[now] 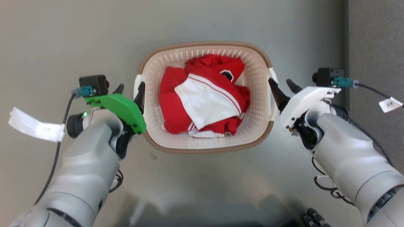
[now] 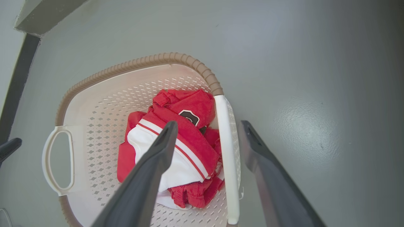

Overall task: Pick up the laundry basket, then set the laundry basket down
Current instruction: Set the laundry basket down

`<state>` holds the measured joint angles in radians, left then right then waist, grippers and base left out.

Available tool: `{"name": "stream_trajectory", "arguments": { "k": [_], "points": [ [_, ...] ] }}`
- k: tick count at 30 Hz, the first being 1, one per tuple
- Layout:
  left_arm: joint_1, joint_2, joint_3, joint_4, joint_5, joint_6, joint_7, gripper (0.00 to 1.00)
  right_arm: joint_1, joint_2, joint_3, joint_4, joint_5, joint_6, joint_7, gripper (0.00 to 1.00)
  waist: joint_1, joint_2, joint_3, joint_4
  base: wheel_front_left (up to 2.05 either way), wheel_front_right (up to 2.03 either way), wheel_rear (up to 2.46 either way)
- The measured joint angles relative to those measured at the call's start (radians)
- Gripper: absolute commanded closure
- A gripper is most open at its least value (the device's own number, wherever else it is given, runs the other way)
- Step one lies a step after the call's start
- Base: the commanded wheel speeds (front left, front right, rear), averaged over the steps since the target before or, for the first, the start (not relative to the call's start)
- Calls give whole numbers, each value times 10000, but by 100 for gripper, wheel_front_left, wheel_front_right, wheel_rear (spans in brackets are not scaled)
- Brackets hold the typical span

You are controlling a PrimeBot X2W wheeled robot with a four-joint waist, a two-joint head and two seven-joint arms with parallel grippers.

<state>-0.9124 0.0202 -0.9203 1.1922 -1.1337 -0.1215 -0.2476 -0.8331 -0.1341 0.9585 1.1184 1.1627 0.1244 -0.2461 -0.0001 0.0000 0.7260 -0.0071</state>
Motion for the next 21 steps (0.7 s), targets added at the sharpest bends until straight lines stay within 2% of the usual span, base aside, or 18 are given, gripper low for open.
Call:
{"name": "stream_trajectory", "arguments": {
  "k": [11,21],
  "points": [
    [360,15,370,-165,-38,-2,-8,0,234,-205,-102,-489,-313,0,-10,0,0,0,-1455,1,0,0,0],
    [883,558,1352,-991,499,-4,-10,0,523,-339,-508,-1323,-1108,0,-12,0,0,0,-2872,-18,0,0,0]
  ]
}}
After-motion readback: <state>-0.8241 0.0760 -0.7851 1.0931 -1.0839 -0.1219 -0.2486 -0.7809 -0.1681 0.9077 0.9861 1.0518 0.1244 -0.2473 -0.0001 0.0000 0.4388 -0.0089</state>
